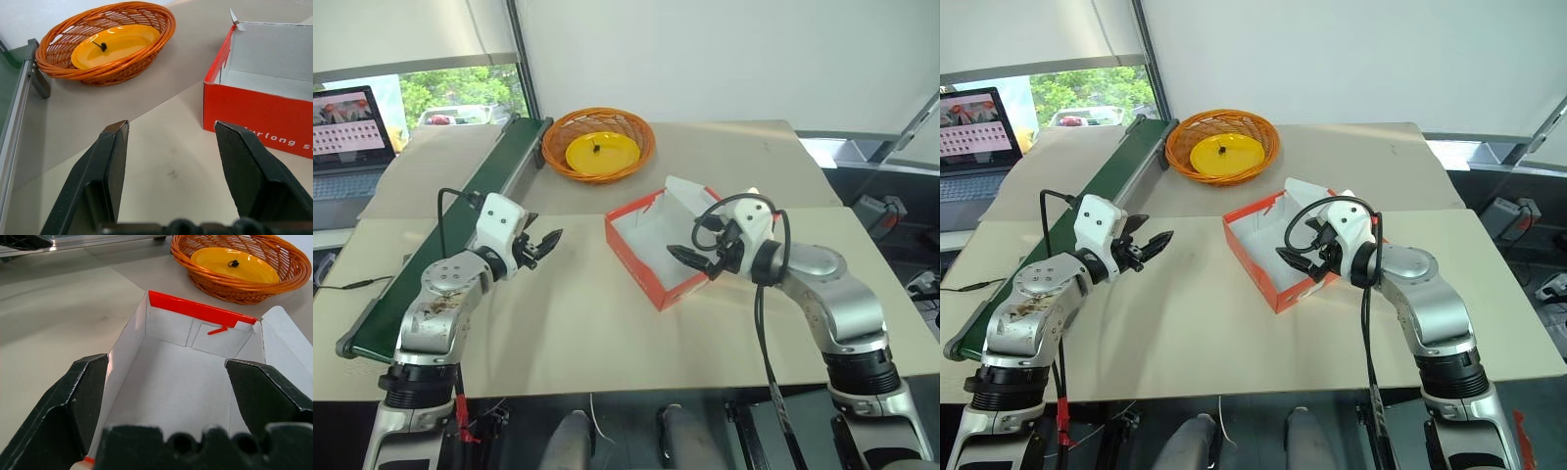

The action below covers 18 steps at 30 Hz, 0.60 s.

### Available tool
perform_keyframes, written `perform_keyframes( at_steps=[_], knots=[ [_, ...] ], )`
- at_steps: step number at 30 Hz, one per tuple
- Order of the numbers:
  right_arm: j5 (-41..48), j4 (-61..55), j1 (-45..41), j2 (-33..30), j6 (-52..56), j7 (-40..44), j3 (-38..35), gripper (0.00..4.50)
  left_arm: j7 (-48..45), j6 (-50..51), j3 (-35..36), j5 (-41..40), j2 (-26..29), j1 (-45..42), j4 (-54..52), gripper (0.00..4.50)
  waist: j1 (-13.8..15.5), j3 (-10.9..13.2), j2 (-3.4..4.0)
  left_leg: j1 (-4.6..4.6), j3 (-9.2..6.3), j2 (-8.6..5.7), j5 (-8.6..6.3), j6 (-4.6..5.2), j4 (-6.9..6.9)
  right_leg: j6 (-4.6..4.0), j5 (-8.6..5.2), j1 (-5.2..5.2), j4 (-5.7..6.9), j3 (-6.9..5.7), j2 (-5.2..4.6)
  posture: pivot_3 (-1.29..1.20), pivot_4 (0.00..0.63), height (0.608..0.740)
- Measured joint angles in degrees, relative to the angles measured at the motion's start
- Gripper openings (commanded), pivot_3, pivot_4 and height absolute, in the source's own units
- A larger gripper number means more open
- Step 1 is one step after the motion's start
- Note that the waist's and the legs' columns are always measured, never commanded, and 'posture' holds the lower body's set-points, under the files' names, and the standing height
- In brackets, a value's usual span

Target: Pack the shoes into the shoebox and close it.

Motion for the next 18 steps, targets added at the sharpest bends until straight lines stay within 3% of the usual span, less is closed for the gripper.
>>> perform_keyframes(
  at_steps=[18],
  knots=[
    [-0.84, 3.07, -1.98, -1.69, -0.37, 1.49, 0.10, 4.48, 5.00, 0.92, 5.18, -1.15, 0.23, -0.87, -0.01, 2.94, -0.03, 0.00, 0.00, 0.01, 0.00, 0.00, 0.00, 0.00, 0.00, 0.00, 0.00, 0.00, 0.00, 0.01, 0.00, 0.00, 0.150, 0.740]
  ],
)
